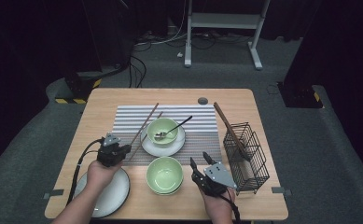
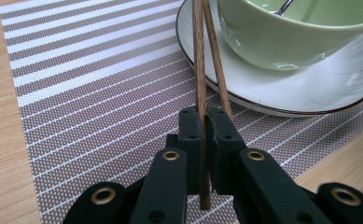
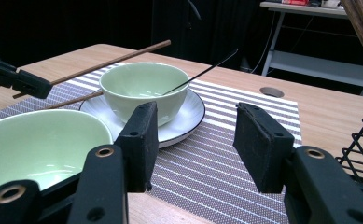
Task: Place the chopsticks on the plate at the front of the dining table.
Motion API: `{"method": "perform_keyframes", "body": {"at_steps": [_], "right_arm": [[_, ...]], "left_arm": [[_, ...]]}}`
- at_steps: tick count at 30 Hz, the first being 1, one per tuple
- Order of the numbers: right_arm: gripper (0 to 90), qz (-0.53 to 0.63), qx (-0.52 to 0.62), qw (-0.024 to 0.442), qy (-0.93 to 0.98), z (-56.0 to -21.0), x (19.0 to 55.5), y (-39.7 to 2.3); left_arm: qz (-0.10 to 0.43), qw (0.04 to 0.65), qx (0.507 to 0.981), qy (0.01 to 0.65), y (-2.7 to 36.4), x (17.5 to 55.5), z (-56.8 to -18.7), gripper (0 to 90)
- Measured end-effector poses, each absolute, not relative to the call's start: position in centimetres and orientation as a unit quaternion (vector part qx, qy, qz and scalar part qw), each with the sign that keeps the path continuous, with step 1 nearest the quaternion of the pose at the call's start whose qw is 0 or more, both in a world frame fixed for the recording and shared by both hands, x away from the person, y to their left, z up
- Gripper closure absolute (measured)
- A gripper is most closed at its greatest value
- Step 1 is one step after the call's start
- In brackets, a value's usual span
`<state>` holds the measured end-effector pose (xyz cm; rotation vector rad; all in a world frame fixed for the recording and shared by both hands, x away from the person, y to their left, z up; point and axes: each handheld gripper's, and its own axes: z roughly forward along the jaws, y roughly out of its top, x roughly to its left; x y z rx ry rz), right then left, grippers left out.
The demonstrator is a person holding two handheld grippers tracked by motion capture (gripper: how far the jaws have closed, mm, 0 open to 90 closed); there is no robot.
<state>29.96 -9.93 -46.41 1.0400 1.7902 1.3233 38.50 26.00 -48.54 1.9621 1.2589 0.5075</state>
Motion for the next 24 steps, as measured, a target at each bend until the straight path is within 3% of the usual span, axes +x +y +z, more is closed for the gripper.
{"method": "perform_keyframes", "body": {"at_steps": [24], "right_arm": [[49.4,0.509,0.398,0.338,0.684,-46.20,29.75,-9.98]], "left_arm": [[0.186,0.345,0.780,0.487,25.43,39.19,-49.00,84.8]]}}
